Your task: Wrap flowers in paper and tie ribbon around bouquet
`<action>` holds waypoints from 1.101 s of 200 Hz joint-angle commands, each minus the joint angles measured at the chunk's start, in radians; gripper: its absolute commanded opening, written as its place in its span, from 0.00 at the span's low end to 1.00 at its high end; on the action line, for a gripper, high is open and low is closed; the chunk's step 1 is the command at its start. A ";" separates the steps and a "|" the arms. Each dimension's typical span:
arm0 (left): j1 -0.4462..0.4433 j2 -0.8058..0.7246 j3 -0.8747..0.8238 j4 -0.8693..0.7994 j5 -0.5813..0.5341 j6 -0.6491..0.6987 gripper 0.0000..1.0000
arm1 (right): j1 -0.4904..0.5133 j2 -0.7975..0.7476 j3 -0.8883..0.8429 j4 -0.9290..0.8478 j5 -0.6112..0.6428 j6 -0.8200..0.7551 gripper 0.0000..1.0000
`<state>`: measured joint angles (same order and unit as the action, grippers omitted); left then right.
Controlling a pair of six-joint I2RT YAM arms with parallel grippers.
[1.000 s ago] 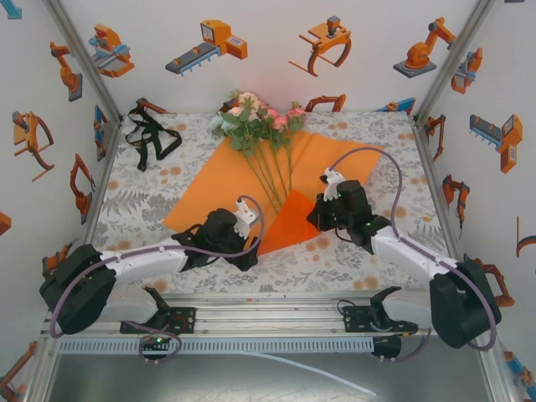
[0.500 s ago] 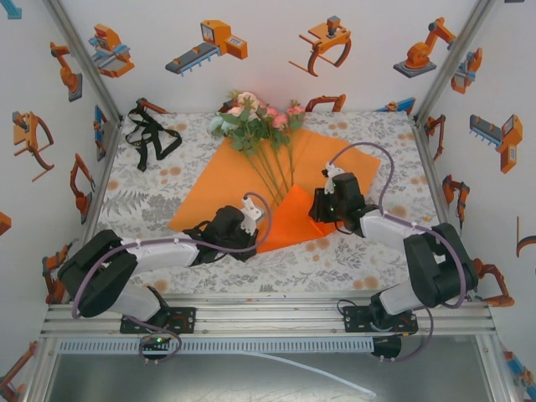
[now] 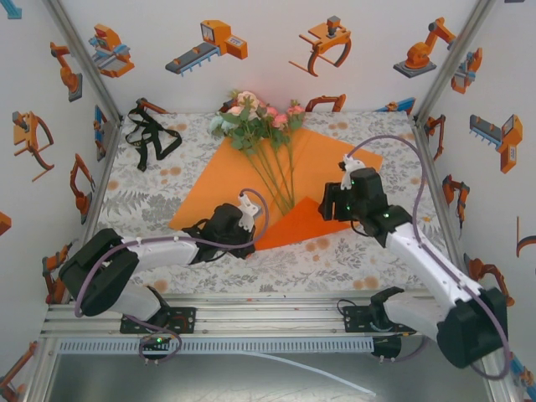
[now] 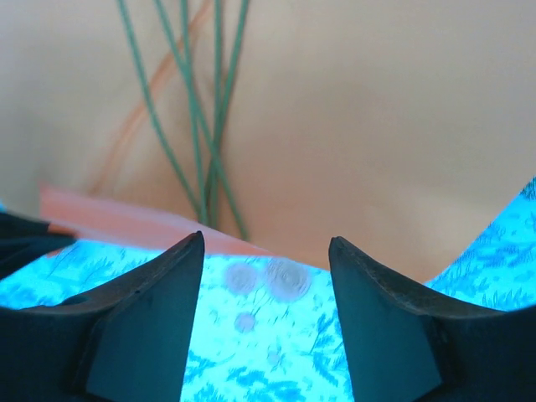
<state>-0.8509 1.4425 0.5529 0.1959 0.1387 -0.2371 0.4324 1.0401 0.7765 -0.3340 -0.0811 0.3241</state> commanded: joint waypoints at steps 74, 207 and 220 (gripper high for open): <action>0.031 0.023 0.027 0.074 0.052 -0.042 0.00 | 0.312 0.023 -0.117 0.165 0.039 0.326 0.35; -0.085 -0.241 0.128 -0.271 -0.104 0.087 0.43 | 0.263 0.505 -0.037 0.439 0.239 0.082 0.31; -0.127 -0.253 0.161 -0.286 -0.086 0.104 0.43 | 0.263 0.519 -0.039 0.467 0.236 0.081 0.31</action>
<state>-0.9176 1.2407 0.6235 0.0303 0.0772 -0.2134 0.6987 1.5352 0.7204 0.0570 0.1440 0.4213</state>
